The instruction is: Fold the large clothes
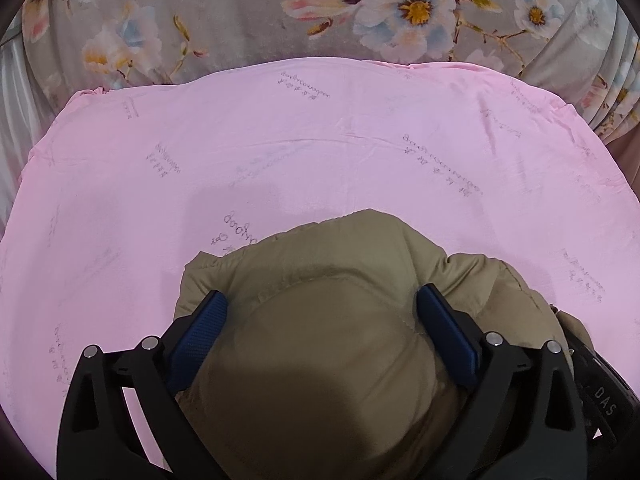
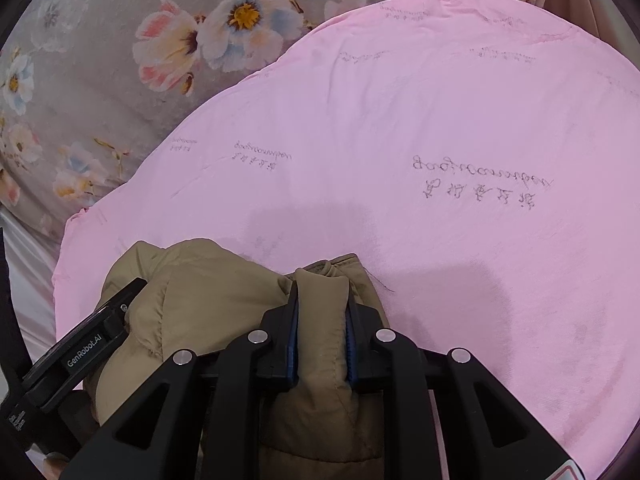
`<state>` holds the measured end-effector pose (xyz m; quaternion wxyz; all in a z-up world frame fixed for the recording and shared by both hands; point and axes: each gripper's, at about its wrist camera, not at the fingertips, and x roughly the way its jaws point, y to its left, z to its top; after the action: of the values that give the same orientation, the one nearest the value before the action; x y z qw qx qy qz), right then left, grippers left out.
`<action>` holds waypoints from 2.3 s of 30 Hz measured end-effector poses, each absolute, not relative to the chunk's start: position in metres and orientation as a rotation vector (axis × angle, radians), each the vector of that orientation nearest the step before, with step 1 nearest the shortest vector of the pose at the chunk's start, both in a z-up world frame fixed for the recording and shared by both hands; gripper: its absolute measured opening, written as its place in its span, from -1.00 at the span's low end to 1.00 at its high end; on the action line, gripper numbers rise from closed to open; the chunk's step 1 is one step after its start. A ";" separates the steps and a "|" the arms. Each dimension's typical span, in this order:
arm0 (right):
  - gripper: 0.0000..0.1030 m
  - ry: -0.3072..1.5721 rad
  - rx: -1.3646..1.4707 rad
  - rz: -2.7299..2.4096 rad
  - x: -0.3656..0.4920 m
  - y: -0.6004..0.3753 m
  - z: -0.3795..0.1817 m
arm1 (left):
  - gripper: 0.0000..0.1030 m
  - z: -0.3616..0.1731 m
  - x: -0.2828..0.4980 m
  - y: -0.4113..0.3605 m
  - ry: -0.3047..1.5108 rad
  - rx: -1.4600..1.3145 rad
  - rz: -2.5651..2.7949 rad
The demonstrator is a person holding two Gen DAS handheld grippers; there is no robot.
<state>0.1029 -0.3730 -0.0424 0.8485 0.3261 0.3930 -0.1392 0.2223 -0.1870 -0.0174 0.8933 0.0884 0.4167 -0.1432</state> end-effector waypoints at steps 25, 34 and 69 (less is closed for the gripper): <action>-0.66 0.817 0.693 -0.291 0.103 -0.373 -0.041 | 0.83 -0.022 0.216 -0.188 0.817 0.188 -0.282; -0.66 0.815 0.689 -0.299 0.103 -0.372 -0.040 | 0.83 -0.022 0.216 -0.187 0.814 0.190 -0.276; -0.86 0.733 0.452 -0.263 -0.036 -0.306 -0.023 | 0.91 -0.015 0.073 -0.136 0.695 0.195 -0.343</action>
<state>-0.0356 -0.3065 -0.0227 0.9003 0.2186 0.3543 -0.1272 0.0728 -0.1361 -0.0151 0.9211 0.0950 0.3385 -0.1672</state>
